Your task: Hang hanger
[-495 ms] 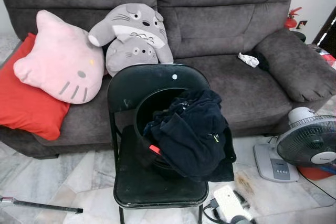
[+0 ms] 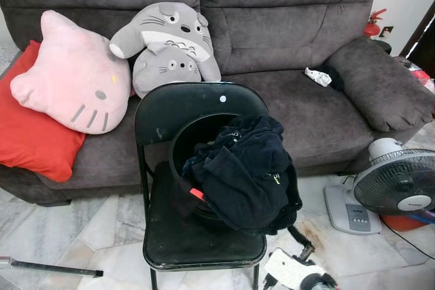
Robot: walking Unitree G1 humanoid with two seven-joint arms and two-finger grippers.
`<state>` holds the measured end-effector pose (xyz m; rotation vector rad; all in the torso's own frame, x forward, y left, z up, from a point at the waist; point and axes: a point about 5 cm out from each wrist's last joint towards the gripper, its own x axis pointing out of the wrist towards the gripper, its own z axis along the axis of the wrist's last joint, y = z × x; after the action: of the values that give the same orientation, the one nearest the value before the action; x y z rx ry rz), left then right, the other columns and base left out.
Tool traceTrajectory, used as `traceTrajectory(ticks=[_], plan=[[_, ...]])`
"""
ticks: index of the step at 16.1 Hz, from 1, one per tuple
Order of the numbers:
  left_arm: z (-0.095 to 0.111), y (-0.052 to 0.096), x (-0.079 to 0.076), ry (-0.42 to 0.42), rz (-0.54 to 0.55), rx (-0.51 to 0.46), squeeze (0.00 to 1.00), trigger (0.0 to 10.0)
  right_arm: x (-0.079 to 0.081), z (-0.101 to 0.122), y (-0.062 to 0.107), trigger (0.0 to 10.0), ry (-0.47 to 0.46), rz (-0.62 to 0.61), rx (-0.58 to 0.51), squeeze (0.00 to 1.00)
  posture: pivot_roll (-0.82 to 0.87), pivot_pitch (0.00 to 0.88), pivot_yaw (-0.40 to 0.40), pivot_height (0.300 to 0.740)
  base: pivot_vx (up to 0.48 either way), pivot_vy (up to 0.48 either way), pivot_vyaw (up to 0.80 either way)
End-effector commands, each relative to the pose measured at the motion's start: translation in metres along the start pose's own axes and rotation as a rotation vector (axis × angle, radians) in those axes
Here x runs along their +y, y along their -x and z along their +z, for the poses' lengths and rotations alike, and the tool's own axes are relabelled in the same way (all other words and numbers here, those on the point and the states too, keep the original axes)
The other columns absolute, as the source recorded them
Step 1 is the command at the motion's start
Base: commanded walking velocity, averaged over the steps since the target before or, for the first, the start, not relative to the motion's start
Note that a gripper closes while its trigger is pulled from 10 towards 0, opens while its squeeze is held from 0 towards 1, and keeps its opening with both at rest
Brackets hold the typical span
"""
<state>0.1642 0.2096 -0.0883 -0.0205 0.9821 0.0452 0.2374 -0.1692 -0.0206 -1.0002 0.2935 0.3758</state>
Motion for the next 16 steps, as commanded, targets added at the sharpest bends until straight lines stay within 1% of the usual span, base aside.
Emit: traceTrajectory(ticks=[1, 2, 4, 6, 7, 9, 11, 13, 16], plan=[[-0.011, 0.002, -0.001, -0.003, -0.009, 0.044, 0.00, 10.0, 0.002, 0.003, 0.004, 10.0, 0.037, 0.003, -0.028, 0.00, -0.06, 0.119, -0.051, 0.740, 0.000, 0.000, 0.00], [-0.012, 0.002, -0.001, -0.003, -0.011, 0.045, 0.00, 10.0, 0.001, 0.006, 0.006, 10.0, 0.059, -0.006, -0.049, 0.00, -0.06, 0.119, -0.051, 0.740, 0.000, 0.000, 0.00], [-0.012, 0.002, -0.001, 0.000, -0.016, 0.045, 0.00, 10.0, -0.007, 0.013, 0.007, 10.0, 0.091, -0.068, -0.072, 0.00, -0.06, 0.117, -0.051, 0.740, 0.000, 0.000, 0.00], [-0.012, 0.002, -0.001, -0.003, -0.019, 0.045, 0.00, 10.0, -0.012, 0.012, 0.010, 10.0, 0.082, -0.119, -0.057, 0.00, -0.06, 0.116, -0.054, 0.740, 0.000, 0.000, 0.00], [-0.012, 0.002, -0.001, 0.002, -0.019, 0.044, 0.00, 10.0, -0.012, 0.011, 0.013, 10.0, 0.088, -0.140, -0.053, 0.00, -0.06, 0.114, -0.053, 0.740, 0.000, 0.000, 0.00], [-0.011, 0.002, -0.002, -0.003, -0.023, 0.045, 0.00, 10.0, -0.004, 0.006, 0.014, 10.0, 0.104, -0.110, -0.027, 0.00, -0.07, 0.120, -0.051, 0.740, 0.000, 0.000, 0.00], [-0.011, 0.002, -0.002, -0.003, -0.026, 0.044, 0.00, 10.0, -0.002, 0.001, 0.011, 10.0, 0.126, -0.087, 0.004, 0.00, -0.08, 0.125, -0.051, 0.740, 0.000, 0.000, 0.00], [-0.010, 0.001, -0.002, 0.002, -0.026, 0.041, 0.00, 10.0, -0.007, 0.000, 0.000, 10.0, 0.163, -0.096, 0.015, 0.00, -0.08, 0.132, -0.054, 0.740, 0.000, 0.000, 0.00], [-0.009, 0.001, -0.003, 0.010, -0.022, 0.037, 0.00, 10.0, -0.009, -0.003, -0.010, 10.0, 0.221, -0.085, 0.041, 0.00, -0.07, 0.141, -0.052, 0.740, 0.000, 0.000, 0.00]])
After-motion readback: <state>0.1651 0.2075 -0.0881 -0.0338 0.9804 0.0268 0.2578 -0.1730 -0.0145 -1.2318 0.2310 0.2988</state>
